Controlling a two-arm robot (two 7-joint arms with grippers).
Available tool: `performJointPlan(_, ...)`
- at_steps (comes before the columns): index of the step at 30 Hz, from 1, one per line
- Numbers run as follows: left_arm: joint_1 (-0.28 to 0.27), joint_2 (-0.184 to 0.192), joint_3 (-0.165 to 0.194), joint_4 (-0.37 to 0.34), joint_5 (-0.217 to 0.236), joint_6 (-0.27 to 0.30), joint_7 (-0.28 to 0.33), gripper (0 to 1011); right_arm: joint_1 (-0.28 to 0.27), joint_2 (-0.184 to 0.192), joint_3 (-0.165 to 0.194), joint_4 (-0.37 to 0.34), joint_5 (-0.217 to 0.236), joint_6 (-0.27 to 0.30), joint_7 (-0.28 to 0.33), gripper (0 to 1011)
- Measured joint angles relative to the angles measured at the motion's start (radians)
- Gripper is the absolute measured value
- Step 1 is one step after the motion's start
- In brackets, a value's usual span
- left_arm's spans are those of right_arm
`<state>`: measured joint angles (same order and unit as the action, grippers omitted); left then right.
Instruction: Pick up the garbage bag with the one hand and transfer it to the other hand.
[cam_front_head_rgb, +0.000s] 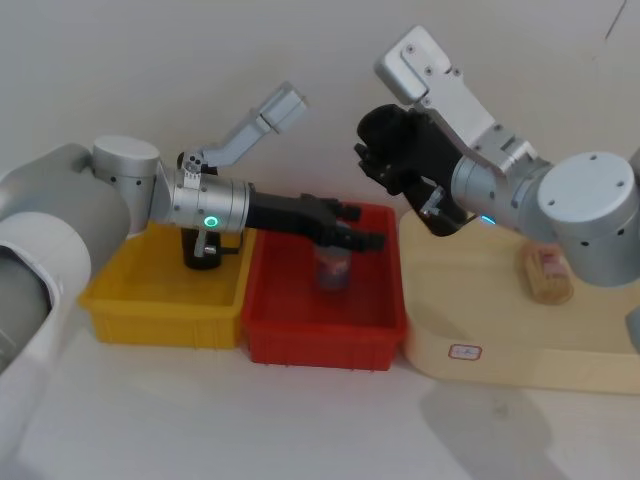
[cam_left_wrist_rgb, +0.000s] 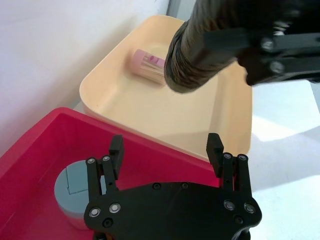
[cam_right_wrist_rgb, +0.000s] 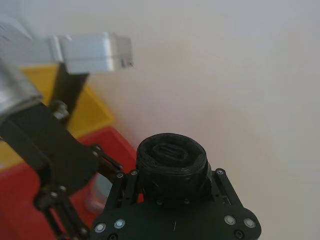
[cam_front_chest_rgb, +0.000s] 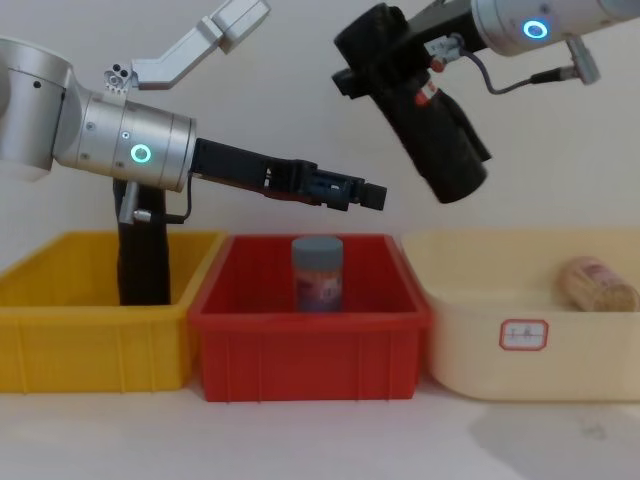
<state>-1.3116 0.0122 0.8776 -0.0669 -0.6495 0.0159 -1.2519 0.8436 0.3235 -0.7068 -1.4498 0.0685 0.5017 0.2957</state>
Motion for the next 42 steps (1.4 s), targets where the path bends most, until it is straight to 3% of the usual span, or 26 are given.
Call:
performJointPlan(12, 0.000, 0.000, 0.000, 0.000, 0.000, 0.000, 0.000, 1001, 0.024, 0.011, -0.050, -0.018, -0.123, 0.170, -0.082, 507)
performJointPlan(22, 0.000, 0.000, 0.000, 0.000, 0.000, 0.000, 0.000, 1000, 0.024, 0.014, -0.050, -0.006, -0.185, 0.275, -0.146, 507)
performJointPlan(36, 0.000, 0.000, 0.000, 0.000, 0.000, 0.000, 0.000, 1001, 0.018, 0.018, -0.039, 0.011, -0.227, 0.339, -0.195, 907)
performJointPlan(42, 0.000, 0.000, 0.000, 0.000, 0.000, 0.000, 0.000, 1000, 0.017, 0.018, -0.038, 0.014, -0.234, 0.350, -0.202, 1001)
